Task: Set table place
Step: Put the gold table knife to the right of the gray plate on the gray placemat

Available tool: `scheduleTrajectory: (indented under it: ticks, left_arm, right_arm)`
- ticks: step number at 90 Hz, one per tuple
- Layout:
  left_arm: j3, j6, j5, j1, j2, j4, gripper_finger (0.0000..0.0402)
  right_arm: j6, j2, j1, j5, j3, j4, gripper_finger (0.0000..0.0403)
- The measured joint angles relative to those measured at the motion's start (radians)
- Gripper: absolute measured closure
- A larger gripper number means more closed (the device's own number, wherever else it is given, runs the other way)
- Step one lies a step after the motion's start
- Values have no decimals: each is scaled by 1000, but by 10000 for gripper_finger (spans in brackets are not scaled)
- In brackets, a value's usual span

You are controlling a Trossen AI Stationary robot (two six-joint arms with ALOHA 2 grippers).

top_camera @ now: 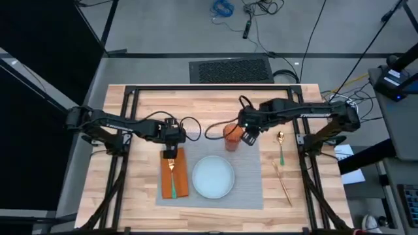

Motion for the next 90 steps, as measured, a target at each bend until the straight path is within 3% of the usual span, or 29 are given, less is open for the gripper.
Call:
scheduleTrajectory:
  ticks: [21, 39, 61, 90]
  left_arm:
    - [0, -1, 0, -11, 0, -13, 398]
    - [0, 5, 1, -27, 0, -12, 398]
    - [0, 25, 1, -28, 0, -3, 398]
    - [0, 25, 1, -28, 0, 17, 398]
  right_arm:
    - [216, -88, -1, -17, -326, 18, 266]
    - [405, -292, 17, -18, -517, 128, 266]
    - [546, -499, 51, 22, -593, 140, 266]
    - [706, -524, 133, -67, -640, 25, 266]
